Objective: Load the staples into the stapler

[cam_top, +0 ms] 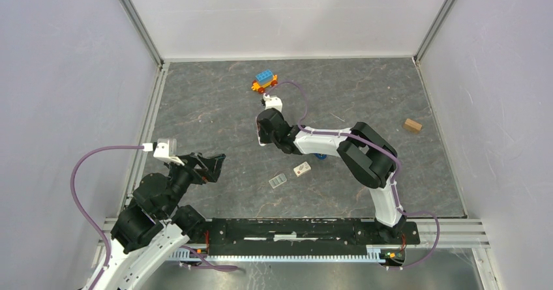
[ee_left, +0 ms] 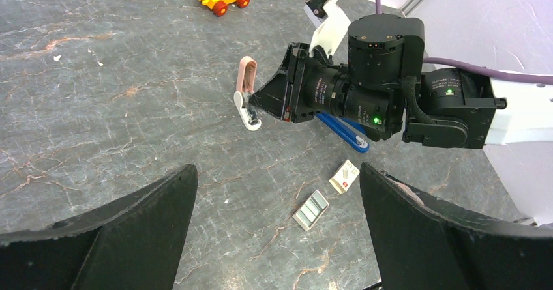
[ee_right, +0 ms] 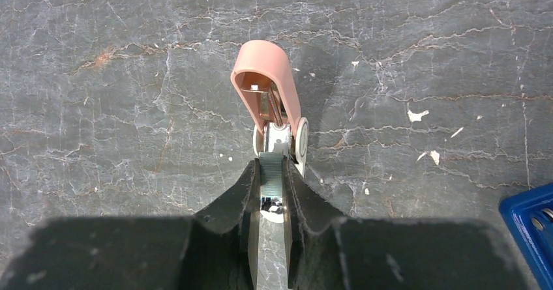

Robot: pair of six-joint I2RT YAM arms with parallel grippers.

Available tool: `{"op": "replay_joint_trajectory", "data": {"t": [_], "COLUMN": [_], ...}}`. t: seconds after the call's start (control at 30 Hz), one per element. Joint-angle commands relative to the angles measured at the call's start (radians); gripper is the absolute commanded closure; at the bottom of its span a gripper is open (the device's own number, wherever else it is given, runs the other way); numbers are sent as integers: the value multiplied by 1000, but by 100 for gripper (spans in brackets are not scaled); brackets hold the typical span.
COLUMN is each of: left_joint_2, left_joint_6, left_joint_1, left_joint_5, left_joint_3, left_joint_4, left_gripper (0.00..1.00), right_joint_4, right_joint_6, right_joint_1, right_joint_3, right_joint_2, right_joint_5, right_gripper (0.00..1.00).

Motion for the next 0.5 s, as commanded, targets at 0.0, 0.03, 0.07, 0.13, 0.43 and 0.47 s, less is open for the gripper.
{"op": "replay_joint_trajectory", "data": {"t": [0.0,0.03,0.07,0.13,0.43,0.47], "left_joint_2": [-1,-2,-1,0,-2,-1], "left_joint_6": [50,50,51,50,50,50], "left_joint_1": [-3,-4,-4,-4,-3,-3], "left_joint_5": [-12,-13,-12,-13,-12,-12], "left_joint_3": [1,1,1,1,1,0], "left_joint_4": [18,18,18,18,18,18], "left_gripper": [0,0,0,0,0,0], "right_joint_4": [40,42,43,46,49,46], "right_joint_6": [16,16,18,19,27,26], "right_joint_1": [4,4,3,4,4,4], "right_joint_3": [-11,-12,-13,-15,7,10], "right_joint_2": [-17,-18,-19,-18,-19,-19], "right_joint_5": [15,12,11,9,-8,-5], "right_gripper": [81,81,81,81,81,81]}}
